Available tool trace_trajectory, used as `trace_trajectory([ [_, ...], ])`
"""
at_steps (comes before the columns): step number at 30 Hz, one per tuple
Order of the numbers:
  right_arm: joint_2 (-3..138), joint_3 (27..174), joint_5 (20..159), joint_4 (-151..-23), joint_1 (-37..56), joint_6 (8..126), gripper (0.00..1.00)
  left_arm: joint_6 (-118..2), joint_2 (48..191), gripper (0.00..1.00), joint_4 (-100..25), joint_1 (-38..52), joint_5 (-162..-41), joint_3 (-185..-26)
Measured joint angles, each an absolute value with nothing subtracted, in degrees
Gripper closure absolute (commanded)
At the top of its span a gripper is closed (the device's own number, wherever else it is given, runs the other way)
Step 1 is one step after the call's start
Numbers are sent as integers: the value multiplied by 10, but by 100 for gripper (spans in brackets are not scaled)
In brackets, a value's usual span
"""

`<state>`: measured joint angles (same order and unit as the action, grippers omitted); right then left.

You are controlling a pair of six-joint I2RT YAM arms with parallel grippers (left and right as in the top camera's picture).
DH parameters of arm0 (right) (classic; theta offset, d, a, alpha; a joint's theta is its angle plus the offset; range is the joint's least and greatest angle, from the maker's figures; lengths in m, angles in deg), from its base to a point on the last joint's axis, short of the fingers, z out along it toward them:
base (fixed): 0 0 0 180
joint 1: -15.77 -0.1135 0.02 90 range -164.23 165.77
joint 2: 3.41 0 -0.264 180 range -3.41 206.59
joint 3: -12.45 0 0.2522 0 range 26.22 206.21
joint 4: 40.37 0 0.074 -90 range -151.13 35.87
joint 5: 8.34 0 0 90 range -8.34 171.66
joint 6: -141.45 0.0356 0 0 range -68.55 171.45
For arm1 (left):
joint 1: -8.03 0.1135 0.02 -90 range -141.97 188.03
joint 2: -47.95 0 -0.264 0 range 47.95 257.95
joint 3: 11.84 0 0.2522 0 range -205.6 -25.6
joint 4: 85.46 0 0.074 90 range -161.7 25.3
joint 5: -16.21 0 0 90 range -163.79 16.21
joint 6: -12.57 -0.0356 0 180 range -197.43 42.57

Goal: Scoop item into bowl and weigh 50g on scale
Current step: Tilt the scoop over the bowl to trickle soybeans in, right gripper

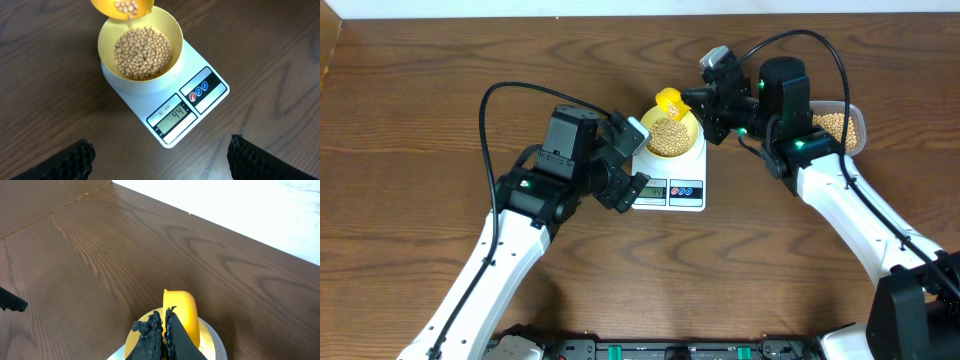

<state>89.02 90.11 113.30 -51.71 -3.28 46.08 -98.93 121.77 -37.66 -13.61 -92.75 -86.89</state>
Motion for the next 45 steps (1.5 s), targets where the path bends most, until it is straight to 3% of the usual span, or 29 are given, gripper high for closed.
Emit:
trace_trajectory([
  [45,890,901,1133,-504,-29,510,99,-989,1218,13,-376,-136,-928,-869],
])
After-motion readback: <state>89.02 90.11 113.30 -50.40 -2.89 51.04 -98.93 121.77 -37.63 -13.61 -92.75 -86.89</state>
